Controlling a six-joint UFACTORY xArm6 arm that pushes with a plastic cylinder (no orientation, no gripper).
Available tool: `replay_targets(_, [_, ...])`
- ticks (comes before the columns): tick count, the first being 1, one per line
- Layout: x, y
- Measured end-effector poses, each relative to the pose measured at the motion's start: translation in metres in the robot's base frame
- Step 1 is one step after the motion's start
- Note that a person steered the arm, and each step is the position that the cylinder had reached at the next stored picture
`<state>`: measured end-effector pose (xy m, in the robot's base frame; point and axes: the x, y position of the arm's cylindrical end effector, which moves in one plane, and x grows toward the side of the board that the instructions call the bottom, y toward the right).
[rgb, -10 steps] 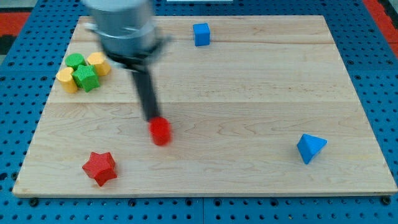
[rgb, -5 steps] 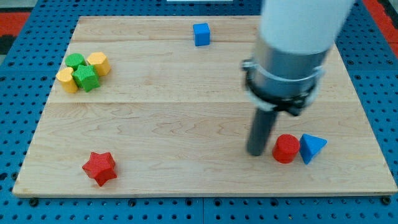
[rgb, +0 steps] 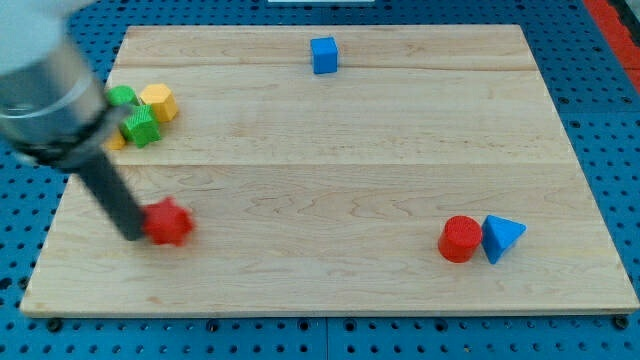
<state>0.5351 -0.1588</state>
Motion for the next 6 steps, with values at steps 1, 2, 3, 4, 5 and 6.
replay_targets(1, [-0.008, 0.101])
replay_targets(2, [-0.018, 0.126])
replay_targets(3, [-0.029, 0.123])
replay_targets(4, [-0.040, 0.201])
replay_targets(5, [-0.041, 0.242])
replay_targets(6, [-0.044, 0.242])
